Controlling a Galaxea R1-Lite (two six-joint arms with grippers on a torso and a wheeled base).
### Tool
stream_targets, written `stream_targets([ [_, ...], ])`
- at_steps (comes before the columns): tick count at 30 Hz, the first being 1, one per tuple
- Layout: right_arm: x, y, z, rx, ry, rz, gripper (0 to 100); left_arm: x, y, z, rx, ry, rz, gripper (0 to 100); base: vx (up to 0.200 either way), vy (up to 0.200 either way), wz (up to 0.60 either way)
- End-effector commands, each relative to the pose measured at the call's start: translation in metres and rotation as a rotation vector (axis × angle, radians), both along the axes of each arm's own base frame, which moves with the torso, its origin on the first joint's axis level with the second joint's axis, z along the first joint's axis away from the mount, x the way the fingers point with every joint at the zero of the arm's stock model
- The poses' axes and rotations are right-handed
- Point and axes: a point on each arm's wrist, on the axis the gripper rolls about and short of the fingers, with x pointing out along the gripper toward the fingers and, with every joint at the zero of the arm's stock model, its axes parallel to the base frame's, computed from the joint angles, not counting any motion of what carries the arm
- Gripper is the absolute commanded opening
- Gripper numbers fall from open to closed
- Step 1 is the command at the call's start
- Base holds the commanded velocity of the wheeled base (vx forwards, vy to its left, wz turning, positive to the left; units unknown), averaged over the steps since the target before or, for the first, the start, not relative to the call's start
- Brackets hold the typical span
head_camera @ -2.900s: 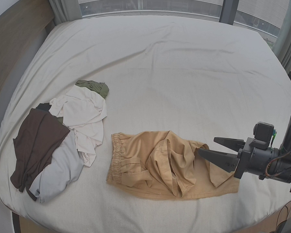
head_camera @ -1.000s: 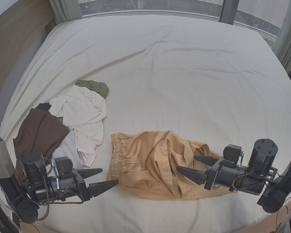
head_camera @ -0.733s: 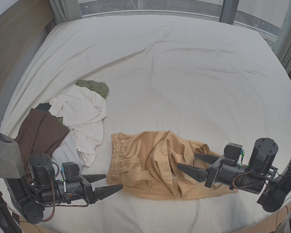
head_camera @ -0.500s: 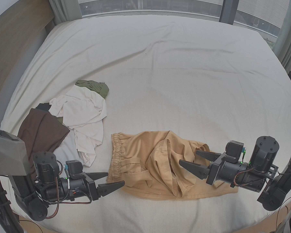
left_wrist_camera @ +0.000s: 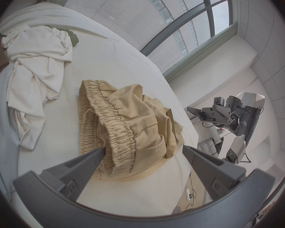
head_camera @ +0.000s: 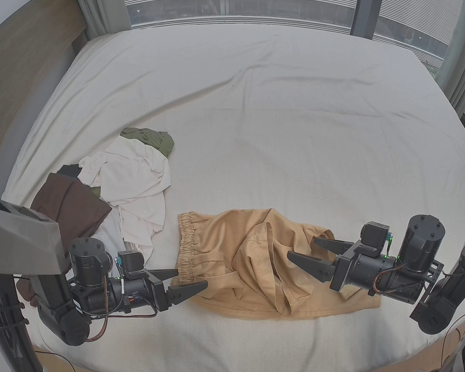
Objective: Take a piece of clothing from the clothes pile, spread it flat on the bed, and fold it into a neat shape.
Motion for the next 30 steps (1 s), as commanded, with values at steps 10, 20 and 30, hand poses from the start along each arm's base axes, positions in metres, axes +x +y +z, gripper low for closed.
stream_targets([
  [10, 0.0, 0.0, 0.002, 0.004, -0.007, -0.001, 100, -0.004, -0.021, 0.019, -0.112, 0.037, -0.036, 100, 0.0, 0.0, 0.0],
  [20, 0.0, 0.0, 0.001, 0.002, -0.004, -0.001, 100, -0.005, -0.029, 0.021, -0.157, 0.085, -0.047, 100, 0.0, 0.0, 0.0],
  [30, 0.001, 0.001, 0.001, 0.004, -0.007, -0.001, 100, 0.01, -0.039, 0.007, -0.148, 0.088, -0.055, 100, 0.0, 0.0, 0.0],
])
